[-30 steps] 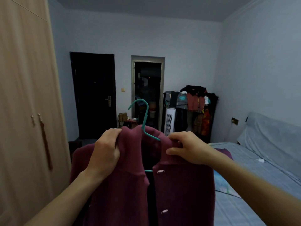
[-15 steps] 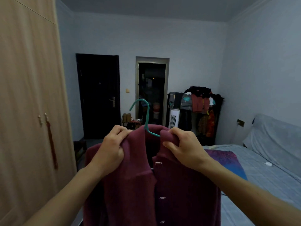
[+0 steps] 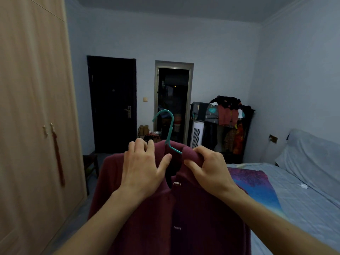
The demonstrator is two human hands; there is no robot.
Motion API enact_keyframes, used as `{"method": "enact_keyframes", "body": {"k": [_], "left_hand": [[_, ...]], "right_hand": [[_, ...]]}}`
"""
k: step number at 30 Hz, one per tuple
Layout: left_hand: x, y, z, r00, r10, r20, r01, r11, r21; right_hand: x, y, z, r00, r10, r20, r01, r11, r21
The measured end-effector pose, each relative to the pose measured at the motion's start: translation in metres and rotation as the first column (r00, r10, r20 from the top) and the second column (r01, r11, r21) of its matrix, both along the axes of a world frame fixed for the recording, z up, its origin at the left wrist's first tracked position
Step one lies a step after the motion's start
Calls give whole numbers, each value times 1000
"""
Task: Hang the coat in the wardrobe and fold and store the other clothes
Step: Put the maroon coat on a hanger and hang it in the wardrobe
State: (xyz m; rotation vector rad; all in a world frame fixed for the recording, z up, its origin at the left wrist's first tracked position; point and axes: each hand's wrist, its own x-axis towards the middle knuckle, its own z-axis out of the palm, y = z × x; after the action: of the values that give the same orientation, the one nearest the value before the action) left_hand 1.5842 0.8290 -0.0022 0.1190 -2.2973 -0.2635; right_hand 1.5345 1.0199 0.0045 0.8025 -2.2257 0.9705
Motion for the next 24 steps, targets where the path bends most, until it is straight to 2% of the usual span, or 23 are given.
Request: {"method": "enact_keyframes", "body": {"k": [2, 4, 7, 11, 18, 24], "left_hand": [[0, 8, 0, 999, -16, 37, 14, 998, 57], [-1, 15, 0, 994, -91, 68, 75, 977, 198], [-5, 24, 7, 977, -191, 97, 129, 888, 442], [-9, 33, 20, 973, -206, 100, 90, 745, 662], [-21, 38, 18, 983, -174, 64, 49, 579, 814], [-31, 40, 6, 990, -131, 53, 27, 548, 836]], "right_hand": [[0, -1, -2, 1000, -5, -8, 4, 1000, -28], [1, -4, -2, 1000, -9, -22, 8, 999, -47], [-1, -13, -5, 998, -26, -64, 23, 999, -45], [-6, -26, -14, 994, -34, -100, 31, 999, -38], [5, -39, -33, 997, 6, -72, -12, 997, -80], [19, -47, -49, 998, 60, -21, -62, 996, -63]]}}
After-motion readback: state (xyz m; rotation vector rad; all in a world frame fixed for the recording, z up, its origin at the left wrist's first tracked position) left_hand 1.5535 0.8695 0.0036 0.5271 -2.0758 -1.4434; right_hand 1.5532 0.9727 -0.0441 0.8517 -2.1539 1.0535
